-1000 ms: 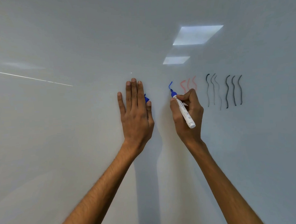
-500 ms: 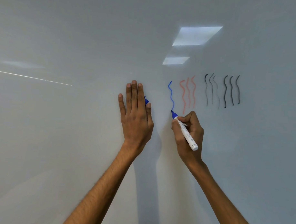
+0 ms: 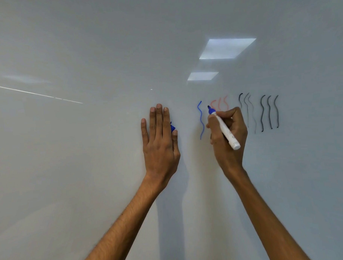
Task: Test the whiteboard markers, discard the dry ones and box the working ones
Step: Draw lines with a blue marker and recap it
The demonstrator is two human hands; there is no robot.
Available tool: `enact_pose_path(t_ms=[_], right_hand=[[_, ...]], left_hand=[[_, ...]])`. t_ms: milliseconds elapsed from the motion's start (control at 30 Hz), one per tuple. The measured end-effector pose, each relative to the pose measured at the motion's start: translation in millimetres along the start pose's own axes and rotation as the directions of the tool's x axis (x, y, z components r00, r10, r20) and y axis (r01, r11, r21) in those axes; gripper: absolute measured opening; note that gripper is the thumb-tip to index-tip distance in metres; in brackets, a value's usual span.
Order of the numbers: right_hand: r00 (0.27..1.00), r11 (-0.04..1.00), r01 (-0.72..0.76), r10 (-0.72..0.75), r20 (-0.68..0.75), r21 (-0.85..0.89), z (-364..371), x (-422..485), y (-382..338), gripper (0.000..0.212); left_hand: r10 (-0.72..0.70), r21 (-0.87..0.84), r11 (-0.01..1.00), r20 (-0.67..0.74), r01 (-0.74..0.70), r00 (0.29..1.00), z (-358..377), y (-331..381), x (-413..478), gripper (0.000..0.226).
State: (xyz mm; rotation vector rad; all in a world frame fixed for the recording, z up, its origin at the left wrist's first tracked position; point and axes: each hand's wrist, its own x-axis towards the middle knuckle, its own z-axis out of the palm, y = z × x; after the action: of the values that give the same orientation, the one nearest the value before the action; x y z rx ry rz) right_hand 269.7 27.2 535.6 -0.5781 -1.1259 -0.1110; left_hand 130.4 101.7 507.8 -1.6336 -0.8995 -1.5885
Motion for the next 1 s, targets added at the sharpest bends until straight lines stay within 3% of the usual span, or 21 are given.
enact_pose_path(t_ms=[333,567,767,1000], right_hand=[[0.997,0.998,0.066,-0.064,0.049,-0.020,6.8,9.2,5.8,0.020],[0.999,0.999,-0.015,0.016,0.028,-0.030,-4.6,-2.2,12.0,0.021],[0.997,0.992,0.039,-0.031,0.065,-0.119,-9.6,-23.1,14.5,0.018],[0.998,0.994,-0.009,0.016,0.062,-0.110,-19.8,-45.4,21.9,0.017]], left_hand=[[0.005,-0.002,1.000,0.011,-0.005,1.000,-0.2,-0.6,-1.5,0.054],[0.003,-0.004,1.000,0.000,-0.003,1.000,-0.9,0.4,-2.1,0.054],[0.000,-0.010,1.000,0.010,0.000,1.000,-2.1,0.6,-2.2,0.054],[-0.003,-0.023,1.000,0.018,0.004,1.000,-2.1,0.2,-4.4,0.054]])
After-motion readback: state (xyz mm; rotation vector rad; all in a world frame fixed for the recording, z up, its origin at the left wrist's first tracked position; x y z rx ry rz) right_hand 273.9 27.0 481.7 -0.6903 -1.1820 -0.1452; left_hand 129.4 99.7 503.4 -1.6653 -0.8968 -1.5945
